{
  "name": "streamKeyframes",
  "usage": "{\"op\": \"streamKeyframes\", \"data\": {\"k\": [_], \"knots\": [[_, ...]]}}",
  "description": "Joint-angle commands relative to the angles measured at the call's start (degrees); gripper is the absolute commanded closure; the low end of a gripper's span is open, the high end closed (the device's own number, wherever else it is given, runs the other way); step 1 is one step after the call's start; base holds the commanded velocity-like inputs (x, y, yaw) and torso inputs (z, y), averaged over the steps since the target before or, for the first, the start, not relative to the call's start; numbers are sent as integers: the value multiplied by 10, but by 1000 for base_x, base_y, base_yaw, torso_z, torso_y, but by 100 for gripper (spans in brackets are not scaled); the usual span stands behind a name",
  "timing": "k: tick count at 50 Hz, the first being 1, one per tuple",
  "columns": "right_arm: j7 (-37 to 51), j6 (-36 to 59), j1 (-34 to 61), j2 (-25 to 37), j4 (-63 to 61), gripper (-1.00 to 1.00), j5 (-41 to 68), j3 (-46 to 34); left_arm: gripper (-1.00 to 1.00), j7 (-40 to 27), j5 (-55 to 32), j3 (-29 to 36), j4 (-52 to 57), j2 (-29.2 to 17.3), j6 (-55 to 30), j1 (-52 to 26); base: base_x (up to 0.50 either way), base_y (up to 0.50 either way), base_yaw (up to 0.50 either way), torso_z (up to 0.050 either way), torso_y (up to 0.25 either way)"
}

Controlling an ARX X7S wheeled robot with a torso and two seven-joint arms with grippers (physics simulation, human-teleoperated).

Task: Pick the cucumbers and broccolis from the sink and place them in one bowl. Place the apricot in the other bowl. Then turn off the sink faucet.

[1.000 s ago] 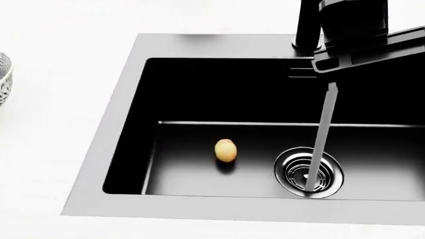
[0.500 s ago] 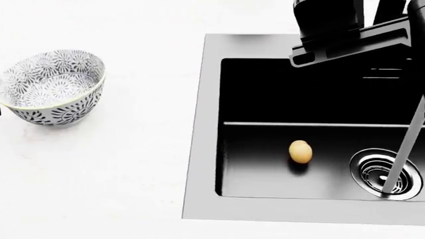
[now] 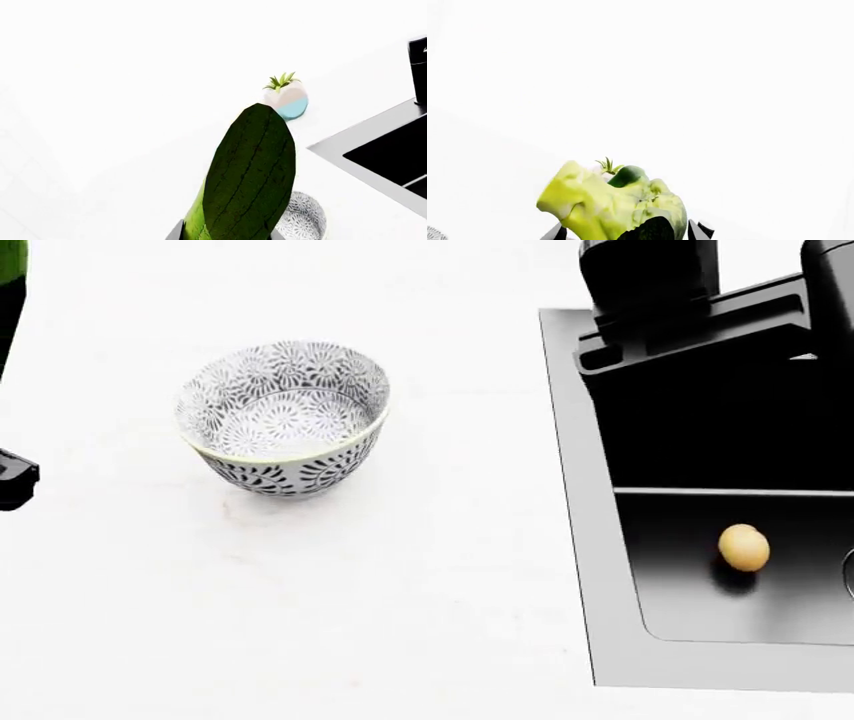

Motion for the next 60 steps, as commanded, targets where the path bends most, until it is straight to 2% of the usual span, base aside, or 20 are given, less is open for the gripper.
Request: {"op": "streamKeyframes", "data": {"k": [1,11,15,20,22,27,35,40,50,60], "knots": [[-33,3,13,-4,22,100,-33,22,100,42,34,1,-34,35,2,-8,0,0,0,0,0],[-19,1,22,-14,19,100,-17,0,100,50,38,1,-29,34,8,0,419,0,0,0,0],[-42,-21,0,-14,23,100,1,15,100,59,47,0,-29,35,15,14,342,0,0,0,3],[-49,-18,-9,-21,25,100,-9,6,100,130,66,10,-108,89,26,10,0,0,0,0,2],[-56,-18,-11,-23,27,100,-10,5,100,180,75,16,-156,118,29,9,0,0,0,0,0],[-78,-18,-22,-25,29,100,-26,7,100,271,153,52,-263,169,36,3,0,0,0,0,0],[-89,-8,-3,-39,45,100,-42,-7,100,325,161,72,-353,212,34,-5,0,0,0,0,1],[-89,-7,-4,-42,44,100,-46,-14,100,317,172,91,-350,216,23,-1,0,0,0,0,0],[-94,-11,-5,-48,46,100,-55,-20,100,296,117,85,-372,202,11,30,0,0,0,2,1],[-101,-18,-15,-48,39,100,-64,-21,100,282,87,126,-458,229,-65,-45,0,0,0,0,0]]}}
